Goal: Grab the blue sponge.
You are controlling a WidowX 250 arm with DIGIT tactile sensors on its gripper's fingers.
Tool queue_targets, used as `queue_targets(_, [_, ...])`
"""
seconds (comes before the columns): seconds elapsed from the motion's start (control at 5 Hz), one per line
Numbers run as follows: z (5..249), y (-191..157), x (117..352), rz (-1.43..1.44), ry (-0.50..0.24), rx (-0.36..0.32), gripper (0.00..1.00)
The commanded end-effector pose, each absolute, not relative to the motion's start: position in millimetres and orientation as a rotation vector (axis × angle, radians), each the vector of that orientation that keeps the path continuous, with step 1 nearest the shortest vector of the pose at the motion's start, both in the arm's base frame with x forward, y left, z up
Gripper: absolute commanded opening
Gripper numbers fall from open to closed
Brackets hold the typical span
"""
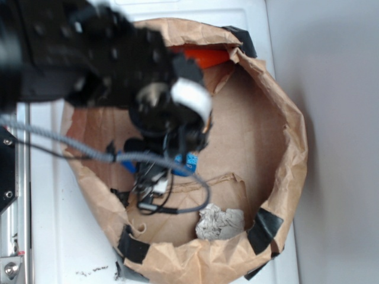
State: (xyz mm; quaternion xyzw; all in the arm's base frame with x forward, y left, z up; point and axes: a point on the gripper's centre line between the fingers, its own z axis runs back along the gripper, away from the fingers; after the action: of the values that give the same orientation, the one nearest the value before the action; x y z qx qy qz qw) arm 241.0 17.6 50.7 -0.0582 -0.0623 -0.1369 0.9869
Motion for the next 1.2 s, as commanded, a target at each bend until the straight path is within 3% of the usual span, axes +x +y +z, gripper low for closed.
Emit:
queue_targets(0.0, [11, 0, 228, -0.398, -0.202, -0.073, 0.01])
queue_targets(0.2, [14, -2, 224, -0.386, -0.235, -0.082, 0.0])
queue_targets(0.4, [36, 4, 219, -0.356, -0.251, -0.122, 0.0])
queue_targets(0.8, [123, 10, 221, -0.272, -0.169, -0.248, 0.0])
queue_targets(1.0, [173, -2, 226, -0.192, -0.242, -0.195, 0.0])
